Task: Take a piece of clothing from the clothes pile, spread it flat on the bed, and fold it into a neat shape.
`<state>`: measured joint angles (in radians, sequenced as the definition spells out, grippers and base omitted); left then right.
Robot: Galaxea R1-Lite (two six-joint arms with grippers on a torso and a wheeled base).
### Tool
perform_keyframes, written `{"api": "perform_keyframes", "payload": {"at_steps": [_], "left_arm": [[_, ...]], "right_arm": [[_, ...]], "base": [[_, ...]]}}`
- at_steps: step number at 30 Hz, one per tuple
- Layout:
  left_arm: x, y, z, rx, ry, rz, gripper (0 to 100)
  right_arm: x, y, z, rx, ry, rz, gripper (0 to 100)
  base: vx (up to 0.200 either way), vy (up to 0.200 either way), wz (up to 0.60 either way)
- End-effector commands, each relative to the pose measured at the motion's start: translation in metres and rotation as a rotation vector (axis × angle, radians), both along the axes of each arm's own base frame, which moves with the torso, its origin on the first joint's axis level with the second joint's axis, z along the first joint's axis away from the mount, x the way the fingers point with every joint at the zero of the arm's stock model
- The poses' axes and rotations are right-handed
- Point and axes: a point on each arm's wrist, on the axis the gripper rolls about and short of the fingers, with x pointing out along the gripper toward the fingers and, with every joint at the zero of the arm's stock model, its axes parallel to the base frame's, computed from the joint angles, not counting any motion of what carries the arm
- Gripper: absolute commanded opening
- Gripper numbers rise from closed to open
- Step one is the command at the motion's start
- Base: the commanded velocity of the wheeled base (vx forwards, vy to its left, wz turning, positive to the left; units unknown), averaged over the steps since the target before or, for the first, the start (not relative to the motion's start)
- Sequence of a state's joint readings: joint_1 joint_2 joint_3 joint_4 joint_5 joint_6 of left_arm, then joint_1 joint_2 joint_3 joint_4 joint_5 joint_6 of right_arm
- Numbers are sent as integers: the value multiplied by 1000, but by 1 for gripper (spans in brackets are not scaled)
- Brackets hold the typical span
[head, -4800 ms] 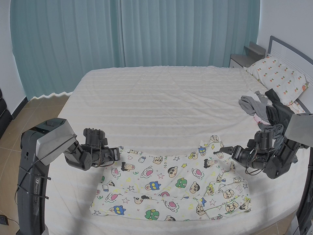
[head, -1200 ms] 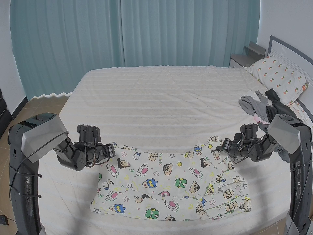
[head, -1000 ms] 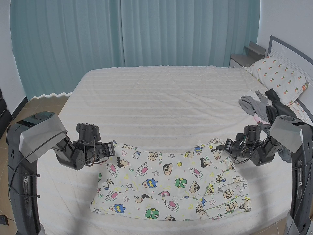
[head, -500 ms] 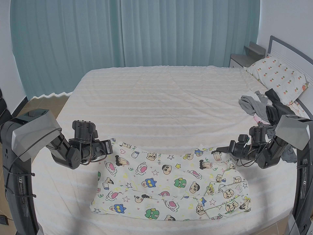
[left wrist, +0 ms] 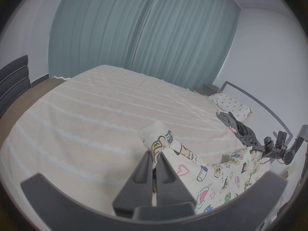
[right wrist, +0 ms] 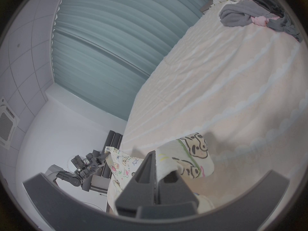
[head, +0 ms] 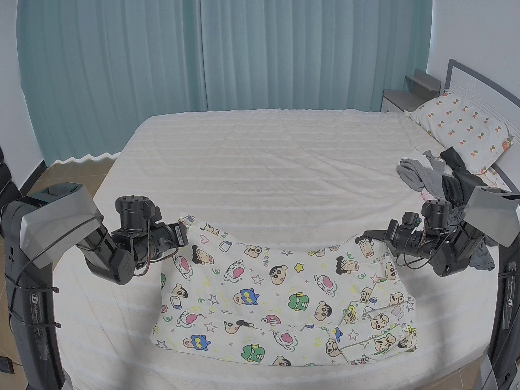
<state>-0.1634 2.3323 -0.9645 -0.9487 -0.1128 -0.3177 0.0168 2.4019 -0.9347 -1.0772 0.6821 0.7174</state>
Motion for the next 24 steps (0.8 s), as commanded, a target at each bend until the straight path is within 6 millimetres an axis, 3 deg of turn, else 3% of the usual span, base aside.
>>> {"api": "perform_keyframes", "payload": {"at_steps": [1, 12, 24], "left_arm": [[2, 1, -10, 4, 18, 4, 0], [-1, 4, -11, 9, 28, 14, 0], [-27, 8, -25, 11, 49, 9, 0]], "right_arm": [[-1, -2, 2, 4, 1, -7, 0], [-23, -18, 14, 52, 21, 61, 0], [-56, -21, 14, 50, 58, 128, 0]], "base": [[0, 0, 0], [0, 0, 0], [0, 0, 0]]}}
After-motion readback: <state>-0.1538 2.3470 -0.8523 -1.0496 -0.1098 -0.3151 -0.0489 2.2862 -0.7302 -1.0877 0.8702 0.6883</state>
